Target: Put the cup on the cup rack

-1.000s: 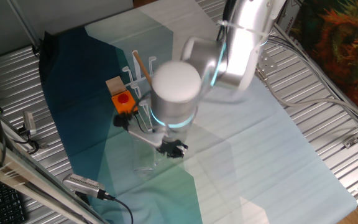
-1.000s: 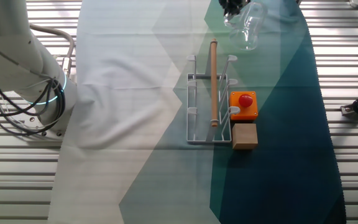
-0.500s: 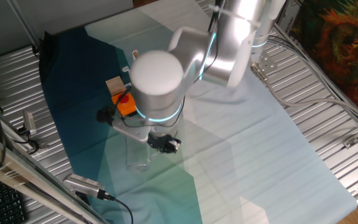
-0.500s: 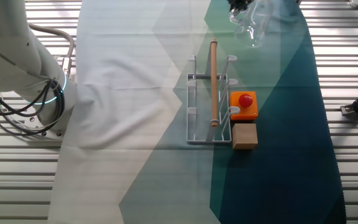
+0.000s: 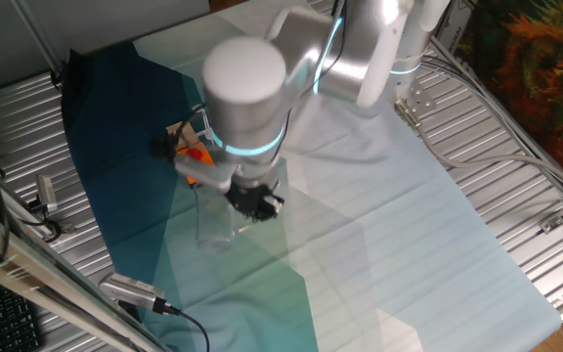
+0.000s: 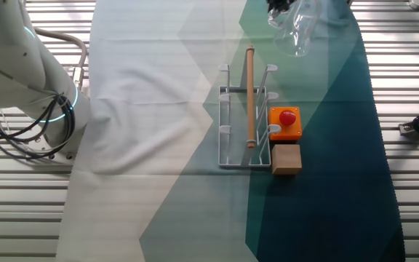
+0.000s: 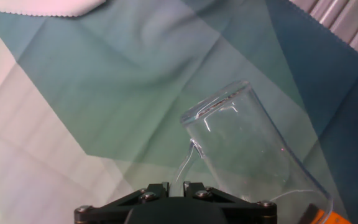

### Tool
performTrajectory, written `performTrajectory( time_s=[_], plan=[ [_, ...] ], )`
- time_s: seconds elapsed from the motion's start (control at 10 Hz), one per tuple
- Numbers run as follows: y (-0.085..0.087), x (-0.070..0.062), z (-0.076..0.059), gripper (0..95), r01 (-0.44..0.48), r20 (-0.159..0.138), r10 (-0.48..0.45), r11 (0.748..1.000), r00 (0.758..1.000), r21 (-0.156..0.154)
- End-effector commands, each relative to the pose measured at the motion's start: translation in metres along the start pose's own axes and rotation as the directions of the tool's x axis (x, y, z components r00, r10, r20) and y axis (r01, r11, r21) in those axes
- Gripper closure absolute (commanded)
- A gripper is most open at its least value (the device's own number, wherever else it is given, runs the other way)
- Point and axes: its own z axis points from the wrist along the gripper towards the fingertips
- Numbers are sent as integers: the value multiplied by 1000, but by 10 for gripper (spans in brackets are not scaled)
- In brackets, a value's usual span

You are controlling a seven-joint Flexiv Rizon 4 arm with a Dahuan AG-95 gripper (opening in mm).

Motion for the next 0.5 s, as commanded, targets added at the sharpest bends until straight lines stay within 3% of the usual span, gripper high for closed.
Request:
performTrajectory(
  time_s=[0.1, 0.3, 0.4, 0.5],
  plan=[
    [-6, 11, -13, 950, -2, 18, 2, 1000, 1000, -2],
    [-9, 15, -19, 950, -13, 41, 13, 1000, 999, 1],
    [-12, 17, -23, 950, -22, 64, 23, 1000, 998, -10],
    [-14, 18, -25, 950, -23, 68, 24, 1000, 997, -14]
  ],
)
